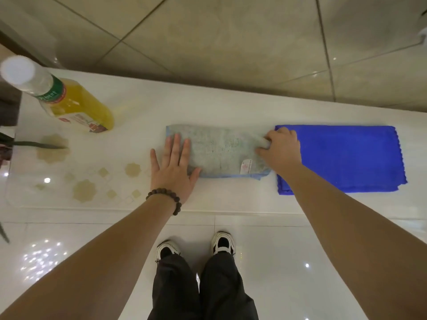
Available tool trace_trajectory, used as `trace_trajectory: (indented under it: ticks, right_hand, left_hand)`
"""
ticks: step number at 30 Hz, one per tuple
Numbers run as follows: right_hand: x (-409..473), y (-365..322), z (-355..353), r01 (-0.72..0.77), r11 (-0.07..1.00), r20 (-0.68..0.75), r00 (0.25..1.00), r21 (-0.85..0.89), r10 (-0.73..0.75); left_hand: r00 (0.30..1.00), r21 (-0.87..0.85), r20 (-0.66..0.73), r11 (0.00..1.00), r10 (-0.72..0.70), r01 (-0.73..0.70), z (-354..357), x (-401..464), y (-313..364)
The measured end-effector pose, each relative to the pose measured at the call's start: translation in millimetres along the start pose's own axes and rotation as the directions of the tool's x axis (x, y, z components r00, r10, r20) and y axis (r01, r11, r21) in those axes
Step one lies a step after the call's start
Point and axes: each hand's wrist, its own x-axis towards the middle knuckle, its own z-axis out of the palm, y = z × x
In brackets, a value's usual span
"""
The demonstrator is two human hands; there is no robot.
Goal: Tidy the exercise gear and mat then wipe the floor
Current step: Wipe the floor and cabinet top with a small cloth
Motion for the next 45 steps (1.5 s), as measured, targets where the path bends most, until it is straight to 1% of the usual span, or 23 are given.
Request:
trace_trajectory:
  ticks: [3, 5, 10, 13, 19, 20, 22, 24, 25, 26, 28, 29, 30, 32, 33, 34, 37, 39, 42, 45]
  right_hand:
    - [-16.7, 4.0, -3.2, -0.003, 0.957, -0.034, 0.999, 0.290, 0.014]
    - [-30.0, 2.1, -8.7, 0.003, 0.912, -0.049, 0.999, 0.410, 0.019]
    - [-50.2, -24.4, -25.6, 0.049, 0.878, -0.136, 0.990, 0.477, 0.019]
    - [-54.4, -57.0, -26.0, 0.071, 0.831, -0.131, 0.991, 0.551, 0.002]
    - [-55.3, -129.4, -4.3, 0.186, 0.784, -0.147, 0.982, 0.592, -0.122]
    - [-54.1, -139.5, 1.1, 0.197, 0.786, -0.128, 0.980, 0.586, -0.150]
    - [-51.2, -155.1, 12.3, 0.198, 0.810, -0.045, 0.977, 0.552, -0.208]
    - [-49.5, -160.1, 23.5, 0.176, 0.848, 0.030, 0.975, 0.500, -0.221]
    - [-50.3, -158.7, 27.8, 0.178, 0.865, 0.022, 0.977, 0.470, -0.213]
    - [-51.6, -155.3, 31.9, 0.202, 0.884, -0.027, 0.977, 0.423, -0.211]
    - [-54.4, -147.4, 39.7, 0.290, 0.926, -0.134, 0.955, 0.242, -0.264]
    - [-55.0, -145.5, 43.1, 0.317, 0.937, -0.131, 0.945, 0.145, -0.299]
    - [-54.2, -144.8, 46.9, 0.325, 0.943, -0.078, 0.944, 0.077, -0.319]
    - [-48.7, -147.5, 56.4, 0.311, 0.951, 0.058, 0.949, 0.003, -0.310]
    - [-45.4, -150.4, 61.1, 0.298, 0.954, 0.096, 0.951, -0.019, -0.295]
    - [-43.1, -153.9, 65.8, 0.286, 0.957, 0.105, 0.954, -0.038, -0.281]
    - [-43.3, -164.1, 77.9, 0.238, 0.965, 0.068, 0.970, -0.106, -0.232]
    - [-47.4, -168.8, 84.1, 0.213, 0.966, 0.022, 0.977, -0.148, -0.212]
    - [-48.8, -173.4, 88.5, 0.187, 0.968, 0.009, 0.982, -0.167, -0.188]
    - [-47.9, -175.1, 89.0, 0.176, 0.970, -0.002, 0.984, -0.165, -0.179]
  left_hand:
    - [1.000, 0.008, 0.011, 1.000, 0.010, -0.010, -4.4, -0.8, -0.5]
    - [1.000, 0.011, 0.010, 1.000, 0.024, -0.024, -8.4, -1.6, -2.1]
    - [0.999, 0.001, 0.005, 0.999, 0.040, -0.040, -18.1, -5.4, -10.9]
    - [1.000, 0.021, -0.012, 1.000, 0.020, -0.020, -18.8, -10.4, -16.5]
    - [0.997, -0.009, -0.018, 0.998, -0.069, 0.069, -15.8, -18.0, -38.5]
    - [0.998, -0.015, -0.014, 0.998, -0.067, 0.066, -14.7, -19.2, -42.5]
    - [0.998, -0.033, 0.001, 0.998, -0.056, 0.056, -12.0, -20.6, -49.9]
    - [0.999, -0.037, 0.012, 0.998, -0.049, 0.050, -8.7, -21.1, -56.2]
    - [0.999, -0.033, 0.011, 0.998, -0.046, 0.046, -7.0, -21.0, -58.3]
    - [0.999, -0.027, 0.008, 0.999, -0.044, 0.044, -5.0, -20.9, -59.4]
    - [0.999, -0.024, 0.002, 0.999, -0.045, 0.045, -2.0, -20.6, -59.2]
    - [0.999, -0.024, 0.000, 0.999, -0.046, 0.046, -1.1, -20.5, -58.6]
    - [0.999, -0.025, -0.001, 0.999, -0.046, 0.046, -0.4, -20.5, -58.3]
    - [0.999, -0.029, 0.002, 0.999, -0.041, 0.042, 0.3, -20.3, -58.2]
    - [0.999, -0.032, 0.004, 0.999, -0.038, 0.038, 0.3, -20.4, -58.4]
    - [0.999, -0.031, 0.004, 0.999, -0.034, 0.035, 0.8, -20.3, -59.2]
    - [1.000, -0.023, 0.005, 0.999, -0.030, 0.030, 1.3, -19.8, -61.0]
    - [0.999, -0.053, 0.006, 0.998, -0.033, 0.033, -0.5, -20.5, -60.9]
    - [0.999, -0.116, -0.002, 0.992, -0.046, 0.046, -2.9, -24.1, -59.3]
    - [0.997, -0.138, 0.010, 0.987, -0.077, 0.078, -2.1, -34.7, -59.0]
